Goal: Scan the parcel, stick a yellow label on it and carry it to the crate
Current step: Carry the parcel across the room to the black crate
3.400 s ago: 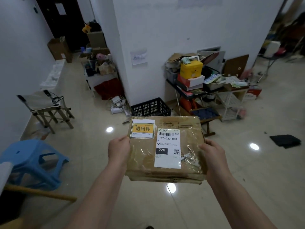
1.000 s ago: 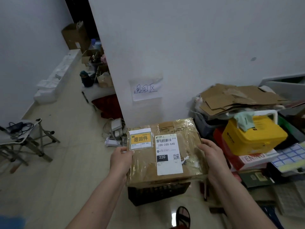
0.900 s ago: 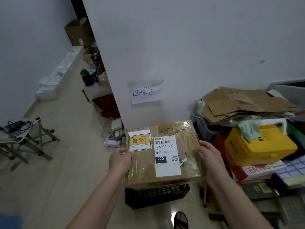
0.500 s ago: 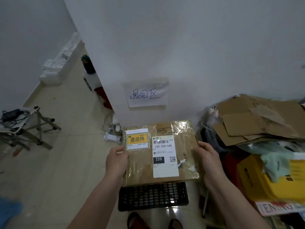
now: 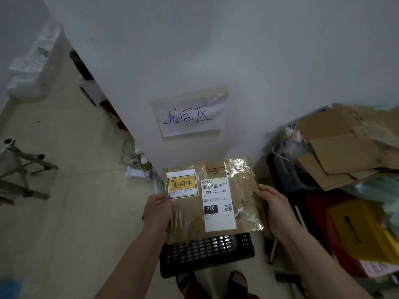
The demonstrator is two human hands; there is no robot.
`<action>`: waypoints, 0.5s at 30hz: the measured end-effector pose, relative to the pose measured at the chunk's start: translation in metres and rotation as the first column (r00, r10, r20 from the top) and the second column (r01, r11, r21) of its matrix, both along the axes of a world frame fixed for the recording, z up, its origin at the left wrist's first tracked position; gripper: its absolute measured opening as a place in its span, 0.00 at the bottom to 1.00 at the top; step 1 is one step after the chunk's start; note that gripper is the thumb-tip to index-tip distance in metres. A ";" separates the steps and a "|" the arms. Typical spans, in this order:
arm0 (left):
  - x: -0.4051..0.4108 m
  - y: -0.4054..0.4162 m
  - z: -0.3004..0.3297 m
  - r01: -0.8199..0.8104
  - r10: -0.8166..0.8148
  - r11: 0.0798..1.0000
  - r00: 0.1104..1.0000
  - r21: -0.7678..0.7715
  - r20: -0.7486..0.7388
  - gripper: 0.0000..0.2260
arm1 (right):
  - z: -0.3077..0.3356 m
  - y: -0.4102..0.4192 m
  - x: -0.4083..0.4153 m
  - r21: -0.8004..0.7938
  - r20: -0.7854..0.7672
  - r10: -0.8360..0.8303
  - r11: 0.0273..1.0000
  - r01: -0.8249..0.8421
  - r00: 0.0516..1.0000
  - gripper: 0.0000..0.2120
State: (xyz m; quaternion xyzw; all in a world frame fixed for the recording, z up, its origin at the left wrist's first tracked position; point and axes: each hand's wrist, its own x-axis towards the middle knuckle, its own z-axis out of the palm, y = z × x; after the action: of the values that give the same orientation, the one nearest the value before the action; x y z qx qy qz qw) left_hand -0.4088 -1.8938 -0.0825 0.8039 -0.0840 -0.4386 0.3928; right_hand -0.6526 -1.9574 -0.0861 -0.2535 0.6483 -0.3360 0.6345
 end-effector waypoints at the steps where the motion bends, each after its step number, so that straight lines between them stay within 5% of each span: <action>1: 0.004 -0.004 -0.005 0.007 -0.007 1.000 1.000 0.004 -0.009 0.12 | -0.007 -0.002 0.003 0.011 -0.004 -0.006 1.000 0.006 1.000 0.09; 15: 0.012 -0.037 -0.144 -0.073 0.097 0.985 0.984 0.159 -0.147 0.06 | -0.156 -0.046 0.030 0.162 -0.010 -0.026 0.986 0.027 1.000 0.15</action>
State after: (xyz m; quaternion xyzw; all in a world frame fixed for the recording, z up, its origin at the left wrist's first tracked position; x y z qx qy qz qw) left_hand -0.3963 -1.9308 -0.2263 0.7981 0.0152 -0.4876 0.3536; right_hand -0.6225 -2.0033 -0.2420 -0.1937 0.6793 -0.2894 0.6460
